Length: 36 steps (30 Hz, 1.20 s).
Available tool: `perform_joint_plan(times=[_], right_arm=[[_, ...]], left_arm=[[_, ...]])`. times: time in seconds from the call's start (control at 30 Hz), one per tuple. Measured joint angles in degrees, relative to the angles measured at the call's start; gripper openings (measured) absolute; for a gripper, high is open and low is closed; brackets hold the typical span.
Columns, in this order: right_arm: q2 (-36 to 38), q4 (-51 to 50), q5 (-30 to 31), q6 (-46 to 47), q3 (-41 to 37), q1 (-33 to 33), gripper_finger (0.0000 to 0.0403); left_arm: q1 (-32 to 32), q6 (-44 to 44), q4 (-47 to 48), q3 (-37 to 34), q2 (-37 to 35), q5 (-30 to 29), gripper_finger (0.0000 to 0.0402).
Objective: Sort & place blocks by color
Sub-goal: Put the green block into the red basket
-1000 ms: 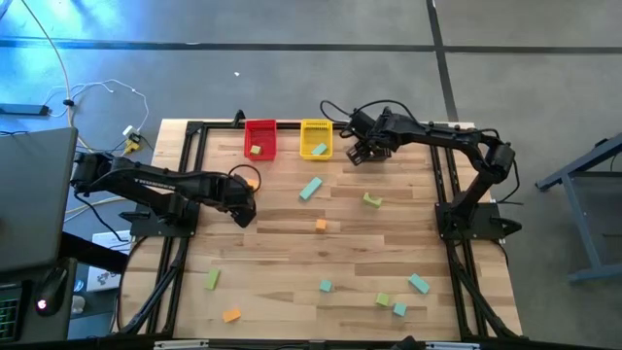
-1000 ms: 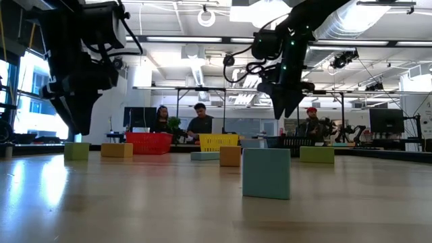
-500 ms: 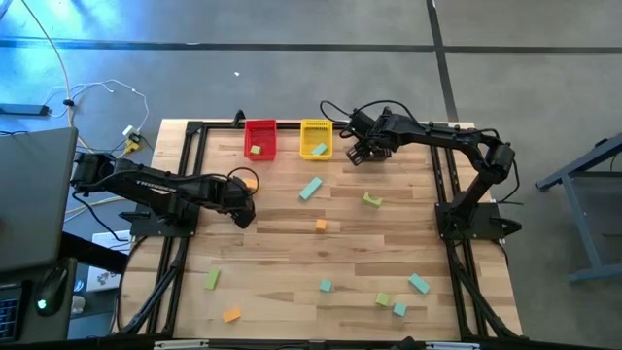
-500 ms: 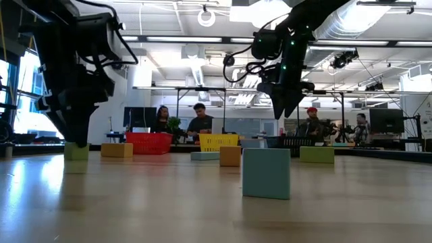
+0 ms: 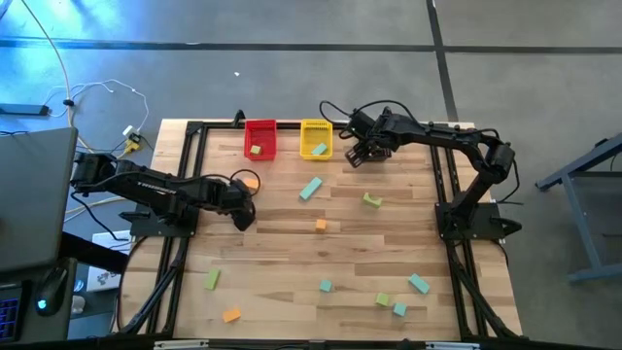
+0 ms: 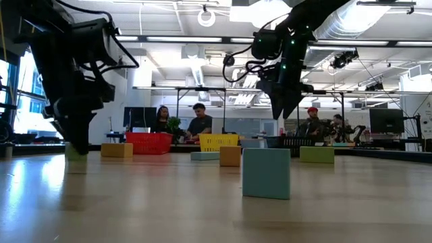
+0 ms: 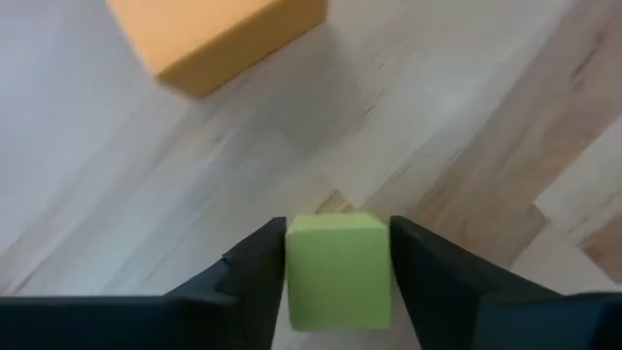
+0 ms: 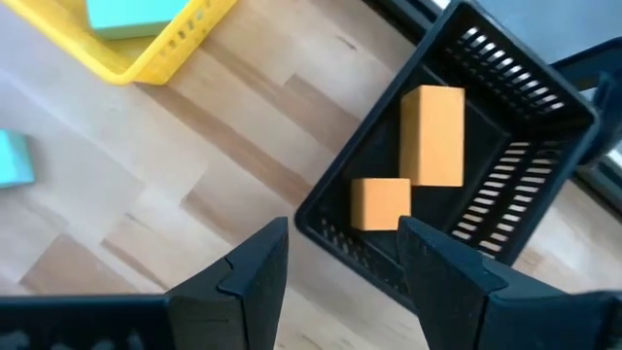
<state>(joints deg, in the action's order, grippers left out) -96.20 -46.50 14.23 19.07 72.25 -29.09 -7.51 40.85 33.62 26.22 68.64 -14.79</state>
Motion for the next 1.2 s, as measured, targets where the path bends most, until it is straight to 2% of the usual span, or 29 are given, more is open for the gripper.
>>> perform_joint_plan(times=[0.2, 0.47, 0.63, 0.87, 1.07, 1.2], right_arm=[[0.03, 0.88, -0.77, -0.03, 0.00, 2.04, 0.0181], [0.39, 3.25, -1.03, -3.19, 0.00, 5.89, 0.0181], [0.39, 6.65, -2.93, -7.82, 0.00, 7.75, 0.0181], [0.39, 14.17, -5.54, -12.33, 0.00, 8.82, 0.0181], [0.39, 19.41, -6.50, -13.98, 0.00, 8.89, 0.0181], [0.39, 21.46, -6.94, -14.01, 0.00, 8.91, 0.0181]], left_arm=[[-0.02, -5.56, -2.66, 0.00, -0.02, 0.44, 0.0103], [-0.02, -7.50, -3.63, 0.33, -0.23, 1.72, 0.0102], [-0.02, -11.09, -3.89, 4.14, -0.28, 1.59, 0.0102], [-2.07, -18.59, -4.07, 11.13, -0.31, -3.88, 0.0102], [-7.41, -23.34, -4.47, 15.45, -0.31, -10.13, 0.0102], [-12.51, -27.66, -8.71, 15.96, -0.31, -11.34, 0.0102]])
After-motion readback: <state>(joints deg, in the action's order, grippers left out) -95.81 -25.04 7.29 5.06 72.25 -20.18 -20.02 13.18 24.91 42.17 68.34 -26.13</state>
